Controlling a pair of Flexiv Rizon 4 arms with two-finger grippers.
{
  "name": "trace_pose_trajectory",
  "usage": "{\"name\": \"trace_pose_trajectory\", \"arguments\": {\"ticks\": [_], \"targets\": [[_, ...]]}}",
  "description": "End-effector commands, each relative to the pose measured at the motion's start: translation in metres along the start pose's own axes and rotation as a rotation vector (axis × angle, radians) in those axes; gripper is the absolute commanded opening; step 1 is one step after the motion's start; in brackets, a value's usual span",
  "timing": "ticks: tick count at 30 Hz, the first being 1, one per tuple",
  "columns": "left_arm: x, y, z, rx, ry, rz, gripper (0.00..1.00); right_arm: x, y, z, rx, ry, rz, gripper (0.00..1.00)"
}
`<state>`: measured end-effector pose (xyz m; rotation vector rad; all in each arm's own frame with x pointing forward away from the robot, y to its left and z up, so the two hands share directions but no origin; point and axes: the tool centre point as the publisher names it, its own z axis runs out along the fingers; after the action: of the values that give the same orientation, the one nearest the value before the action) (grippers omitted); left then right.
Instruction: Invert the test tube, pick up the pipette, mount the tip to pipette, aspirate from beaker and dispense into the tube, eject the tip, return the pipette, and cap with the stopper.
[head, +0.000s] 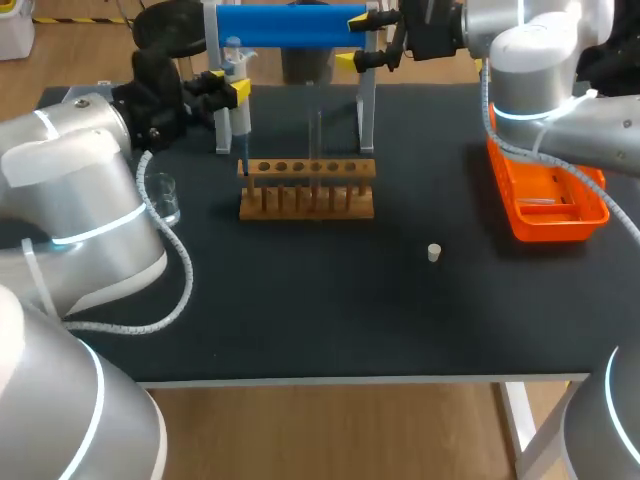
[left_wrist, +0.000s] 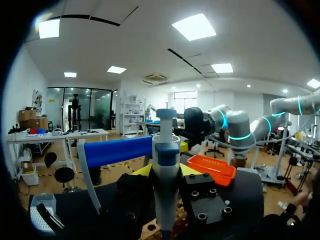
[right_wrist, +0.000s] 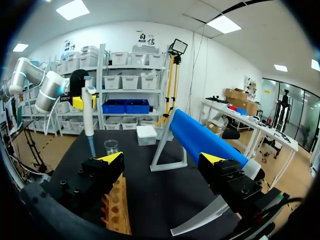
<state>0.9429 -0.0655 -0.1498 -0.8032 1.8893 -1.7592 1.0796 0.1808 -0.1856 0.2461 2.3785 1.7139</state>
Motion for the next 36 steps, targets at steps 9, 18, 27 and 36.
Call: {"name": "trace_pose_trajectory", "arguments": {"ticks": [9,18,27,36], "targets": [[-0.032,-0.002,0.029,0.029,-0.236,-0.029,0.00,0.001,0.000,-0.001,0.000,-0.003,0.000,1.00],[-0.051,-0.006,0.046,0.000,-0.323,-0.054,0.00,0.001,0.000,-0.001,0.000,-0.003,0.000,1.00],[-0.068,-0.004,0.058,-0.054,-0.406,-0.089,0.00,0.001,0.000,-0.001,0.000,-0.003,0.000,1.00],[-0.080,-0.006,0.072,-0.073,-0.442,-0.089,0.00,0.001,0.000,-0.001,0.000,-0.003,0.000,1.00]]}}
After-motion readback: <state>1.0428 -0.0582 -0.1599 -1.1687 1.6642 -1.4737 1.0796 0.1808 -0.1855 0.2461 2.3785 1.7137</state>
